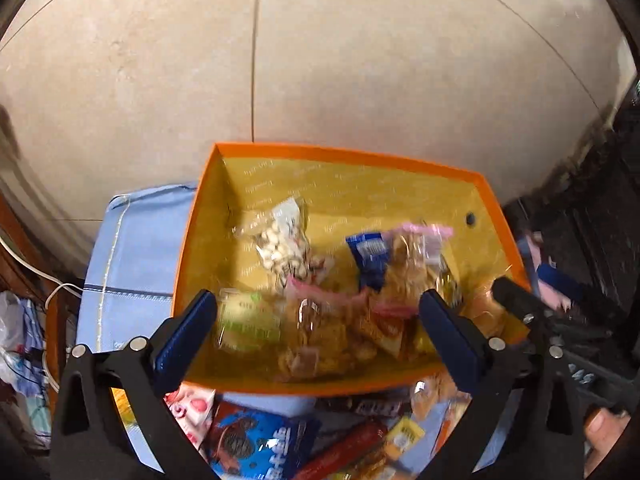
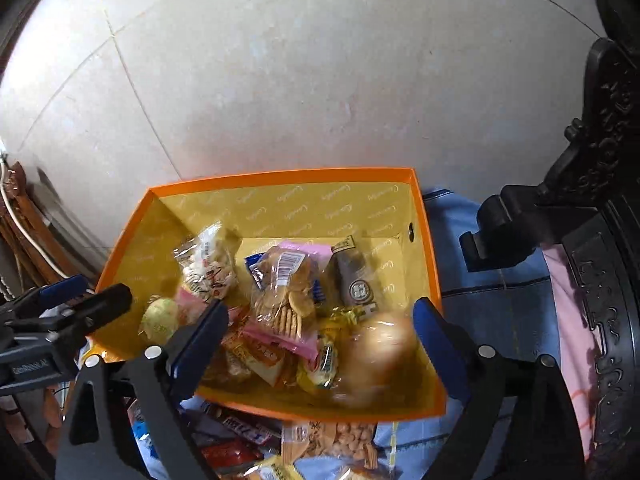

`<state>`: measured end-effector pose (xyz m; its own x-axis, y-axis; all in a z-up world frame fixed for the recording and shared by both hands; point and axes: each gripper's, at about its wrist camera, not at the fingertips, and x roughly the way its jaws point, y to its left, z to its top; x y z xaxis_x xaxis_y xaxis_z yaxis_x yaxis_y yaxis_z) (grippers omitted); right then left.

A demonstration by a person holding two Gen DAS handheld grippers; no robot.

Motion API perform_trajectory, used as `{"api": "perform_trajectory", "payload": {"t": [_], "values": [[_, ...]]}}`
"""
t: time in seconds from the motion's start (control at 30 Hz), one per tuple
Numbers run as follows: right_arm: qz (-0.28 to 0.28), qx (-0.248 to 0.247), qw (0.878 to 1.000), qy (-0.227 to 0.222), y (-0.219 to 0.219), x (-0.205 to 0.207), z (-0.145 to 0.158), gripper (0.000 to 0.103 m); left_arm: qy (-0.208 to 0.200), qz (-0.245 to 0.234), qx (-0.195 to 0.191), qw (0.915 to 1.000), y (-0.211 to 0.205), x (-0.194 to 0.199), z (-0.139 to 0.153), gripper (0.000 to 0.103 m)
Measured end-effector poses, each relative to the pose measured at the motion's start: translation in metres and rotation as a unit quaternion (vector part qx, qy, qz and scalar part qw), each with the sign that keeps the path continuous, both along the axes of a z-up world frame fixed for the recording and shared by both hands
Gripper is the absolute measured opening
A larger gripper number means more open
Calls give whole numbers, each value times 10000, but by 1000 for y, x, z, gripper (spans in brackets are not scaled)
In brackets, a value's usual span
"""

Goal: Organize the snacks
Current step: 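Carry both packages into the orange box and open both grippers, then withdraw both grippers from the box toward the remaining snacks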

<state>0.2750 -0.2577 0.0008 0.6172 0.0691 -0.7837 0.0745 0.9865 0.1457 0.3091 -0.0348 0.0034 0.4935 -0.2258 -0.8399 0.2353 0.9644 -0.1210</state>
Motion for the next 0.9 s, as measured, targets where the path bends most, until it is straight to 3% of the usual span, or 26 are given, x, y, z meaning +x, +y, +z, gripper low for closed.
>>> {"api": "perform_trajectory", "payload": {"t": [0.2,0.4,0.47,0.63,0.73,0.83,0.9], "values": [[343,-122,9992,-137,-5,-67,5,98,-24,-302,29,9995,9,-51,5,99],[334,-147,9980,512,-17,-152,-37,100,559,-547,-66,9969,26,-129,-31,99],[242,-25,9975,663,-23,-173,-47,100,750,-762,-2,9943,28,-151,-47,99],[-37,209,9953,946,-35,-211,-59,100,981,-1421,848,9813,24,-200,-93,99],[-82,230,9952,952,-38,-225,-58,100,1119,-1660,987,9748,22,-218,-109,99],[-134,337,9944,997,-39,-230,-59,100,1150,-1923,806,9712,16,-226,-114,99],[-169,400,9937,1030,-38,-234,-60,100,1086,-2155,905,9662,9,-230,-117,99]]}}
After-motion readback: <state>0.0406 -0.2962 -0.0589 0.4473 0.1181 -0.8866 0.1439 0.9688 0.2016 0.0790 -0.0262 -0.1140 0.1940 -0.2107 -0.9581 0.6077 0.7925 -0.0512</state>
